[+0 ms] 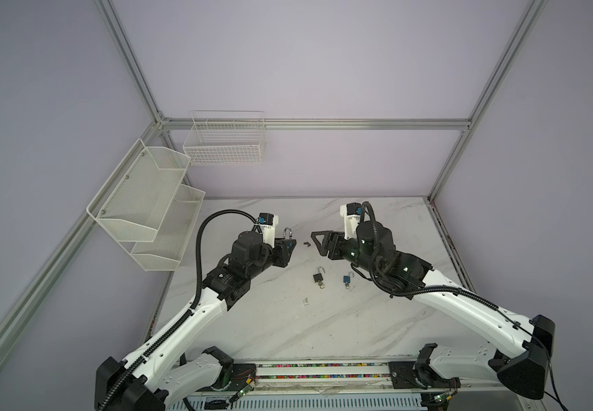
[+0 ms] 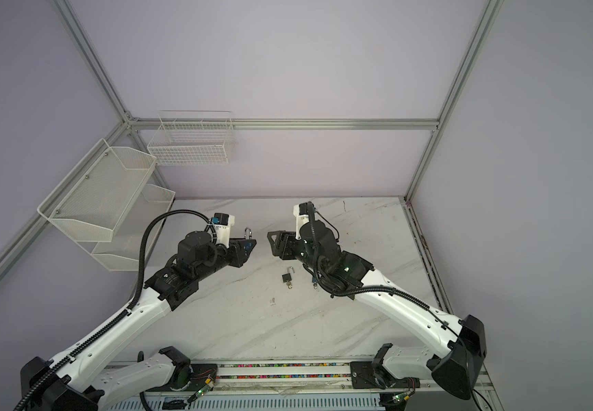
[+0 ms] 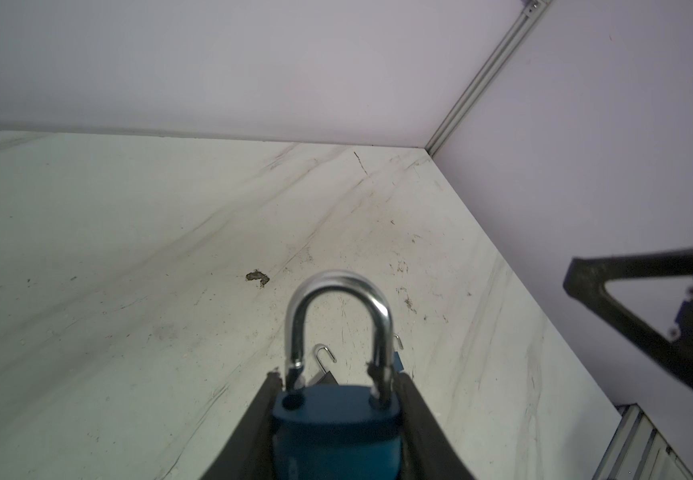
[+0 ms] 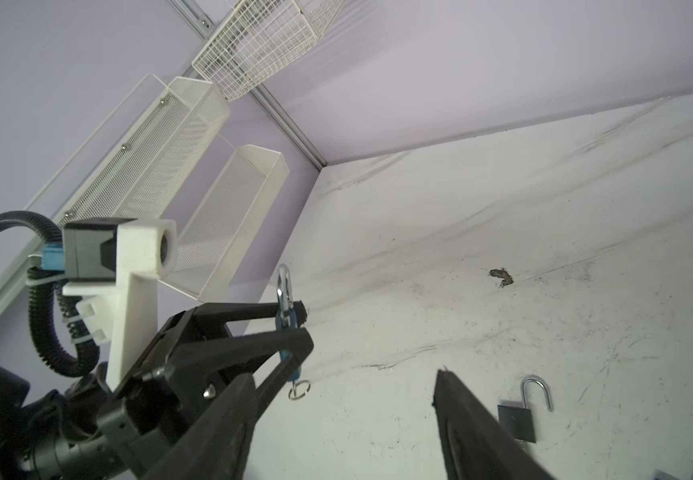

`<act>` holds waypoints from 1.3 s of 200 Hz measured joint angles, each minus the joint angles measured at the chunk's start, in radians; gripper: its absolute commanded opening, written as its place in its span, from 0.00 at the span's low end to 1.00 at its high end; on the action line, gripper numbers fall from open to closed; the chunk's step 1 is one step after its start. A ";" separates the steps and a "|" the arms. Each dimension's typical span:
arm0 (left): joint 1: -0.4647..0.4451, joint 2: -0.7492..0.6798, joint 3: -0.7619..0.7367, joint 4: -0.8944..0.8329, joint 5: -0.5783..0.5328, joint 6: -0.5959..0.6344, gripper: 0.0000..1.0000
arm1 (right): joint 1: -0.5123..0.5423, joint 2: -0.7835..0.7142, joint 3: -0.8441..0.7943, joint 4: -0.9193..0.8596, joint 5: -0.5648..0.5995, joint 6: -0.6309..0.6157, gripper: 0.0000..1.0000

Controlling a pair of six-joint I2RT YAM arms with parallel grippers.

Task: Unlock with the key

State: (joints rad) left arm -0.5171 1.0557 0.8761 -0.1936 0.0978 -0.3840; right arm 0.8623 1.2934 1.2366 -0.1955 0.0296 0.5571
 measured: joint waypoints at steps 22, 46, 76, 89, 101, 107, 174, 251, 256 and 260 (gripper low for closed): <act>0.000 0.002 -0.059 0.059 0.032 0.101 0.02 | -0.010 0.061 0.085 -0.089 -0.052 -0.053 0.73; 0.000 0.002 -0.096 0.121 0.042 0.184 0.00 | -0.010 0.138 0.169 -0.172 -0.105 -0.101 0.73; 0.000 0.000 -0.145 0.216 0.044 0.241 0.00 | -0.010 0.241 0.267 -0.266 -0.141 -0.148 0.74; 0.000 -0.003 -0.169 0.249 0.045 0.252 0.00 | -0.010 0.277 0.303 -0.297 -0.146 -0.164 0.74; 0.000 -0.005 -0.187 0.273 0.045 0.262 0.00 | -0.010 0.304 0.329 -0.318 -0.147 -0.174 0.75; 0.000 -0.007 -0.194 0.281 0.045 0.266 0.00 | -0.010 0.314 0.340 -0.326 -0.147 -0.177 0.75; 0.000 -0.026 -0.208 0.324 0.045 0.285 0.00 | -0.010 0.415 0.497 -0.396 -0.098 -0.197 0.76; 0.000 -0.045 -0.238 0.352 0.040 0.300 0.00 | -0.011 0.537 0.648 -0.514 -0.051 -0.219 0.78; 0.000 -0.046 -0.241 0.356 0.039 0.301 0.00 | -0.011 0.541 0.658 -0.524 -0.049 -0.222 0.78; 0.000 -0.047 -0.244 0.359 0.037 0.302 0.00 | -0.012 0.544 0.665 -0.529 -0.048 -0.223 0.78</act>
State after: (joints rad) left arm -0.5171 1.0084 0.6319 0.1650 0.1352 -0.0822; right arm 0.8505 1.8378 1.9018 -0.7246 -0.0181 0.3344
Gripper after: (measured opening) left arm 0.378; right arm 0.777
